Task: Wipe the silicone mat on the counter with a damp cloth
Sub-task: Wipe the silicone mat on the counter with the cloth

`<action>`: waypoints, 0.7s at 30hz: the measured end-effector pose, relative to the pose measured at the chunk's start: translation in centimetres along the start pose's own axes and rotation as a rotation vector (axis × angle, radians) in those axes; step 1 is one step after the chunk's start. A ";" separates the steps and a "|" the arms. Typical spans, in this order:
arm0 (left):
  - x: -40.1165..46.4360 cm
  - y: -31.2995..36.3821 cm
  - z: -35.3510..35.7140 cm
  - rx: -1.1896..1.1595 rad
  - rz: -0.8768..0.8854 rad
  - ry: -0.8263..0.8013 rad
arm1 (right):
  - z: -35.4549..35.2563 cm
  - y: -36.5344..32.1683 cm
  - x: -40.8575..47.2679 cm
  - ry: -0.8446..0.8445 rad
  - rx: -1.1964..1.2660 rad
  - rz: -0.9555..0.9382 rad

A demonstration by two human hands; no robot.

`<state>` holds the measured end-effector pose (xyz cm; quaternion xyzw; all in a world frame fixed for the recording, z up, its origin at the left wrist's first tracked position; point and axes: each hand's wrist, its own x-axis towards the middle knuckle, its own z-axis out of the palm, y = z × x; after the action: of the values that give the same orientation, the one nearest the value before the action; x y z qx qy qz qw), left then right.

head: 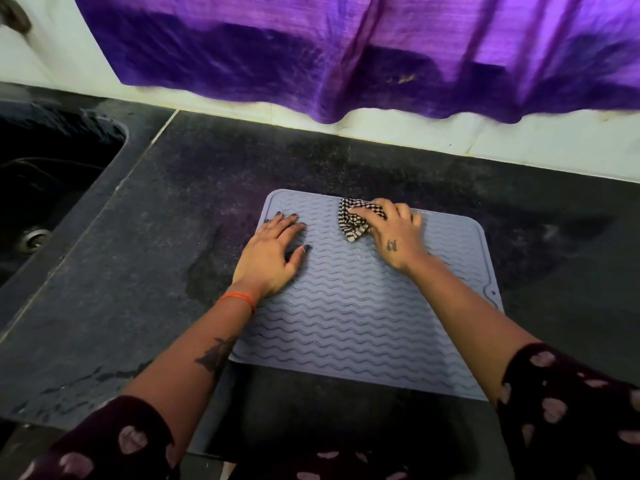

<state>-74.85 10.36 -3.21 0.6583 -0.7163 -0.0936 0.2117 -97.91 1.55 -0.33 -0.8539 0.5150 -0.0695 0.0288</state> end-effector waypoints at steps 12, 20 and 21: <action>0.0 -0.2 0.1 -0.010 0.000 0.013 | -1.1 2.9 1.8 -0.098 0.042 0.055; 0.0 -0.2 0.2 -0.019 -0.002 0.032 | -0.1 4.0 -1.2 0.032 0.027 0.215; 0.0 -0.1 0.2 -0.024 0.000 0.031 | -0.5 4.1 -0.8 -0.003 0.047 0.213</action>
<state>-74.78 10.33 -3.41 0.6570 -0.7118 -0.0921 0.2308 -101.93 0.32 -0.38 -0.7936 0.6009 -0.0768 0.0569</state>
